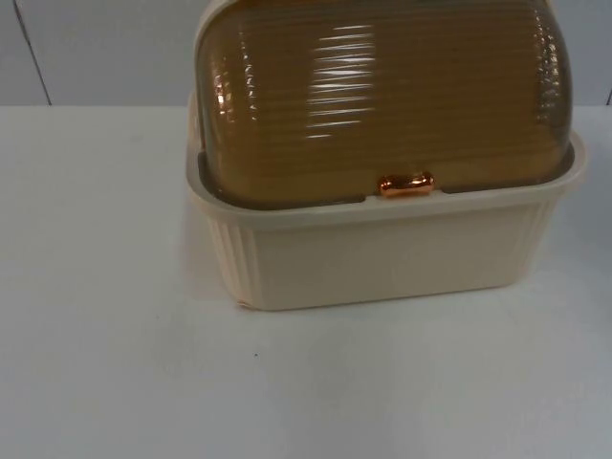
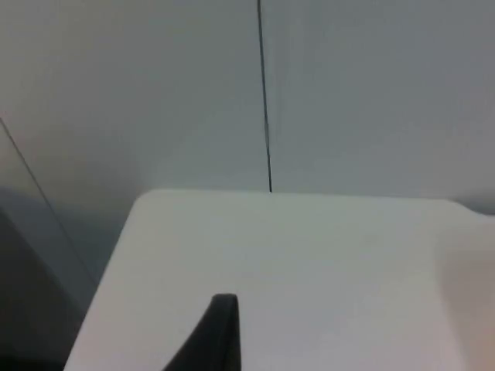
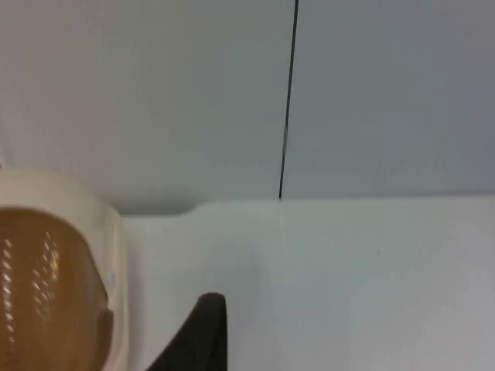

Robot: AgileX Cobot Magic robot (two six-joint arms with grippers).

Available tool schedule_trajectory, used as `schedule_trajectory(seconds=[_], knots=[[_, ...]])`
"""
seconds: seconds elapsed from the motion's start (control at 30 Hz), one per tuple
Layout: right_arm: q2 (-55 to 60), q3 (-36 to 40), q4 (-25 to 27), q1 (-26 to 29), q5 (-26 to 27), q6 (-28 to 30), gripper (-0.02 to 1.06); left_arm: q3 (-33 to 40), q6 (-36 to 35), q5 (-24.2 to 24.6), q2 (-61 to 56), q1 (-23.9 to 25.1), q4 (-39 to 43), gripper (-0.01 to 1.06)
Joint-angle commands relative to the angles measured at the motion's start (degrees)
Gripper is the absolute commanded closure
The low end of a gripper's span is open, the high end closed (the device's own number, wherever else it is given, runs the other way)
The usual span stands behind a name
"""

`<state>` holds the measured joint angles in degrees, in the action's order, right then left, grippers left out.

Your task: Open the box lid with the left hand, place the block into the box with the right hand, then close the box lid with the left hand.

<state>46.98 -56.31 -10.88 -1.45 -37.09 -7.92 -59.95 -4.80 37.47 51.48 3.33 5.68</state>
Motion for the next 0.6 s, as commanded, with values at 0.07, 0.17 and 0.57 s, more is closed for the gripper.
schedule_trajectory(seconds=[0.07,0.17,0.57], knots=[[3.73,-0.33,-0.46,0.08,-0.35,-1.76,0.0,-0.37,-0.05,1.54,2.83,-1.09,0.29,0.0],[4.3,-0.33,-0.57,0.08,0.11,-1.77,0.0,-0.37,-0.05,4.02,4.44,-2.63,0.29,0.0],[4.3,-0.33,-0.96,0.08,0.39,-1.77,0.0,-0.37,6.47,7.62,13.75,-21.78,-0.77,0.0]])
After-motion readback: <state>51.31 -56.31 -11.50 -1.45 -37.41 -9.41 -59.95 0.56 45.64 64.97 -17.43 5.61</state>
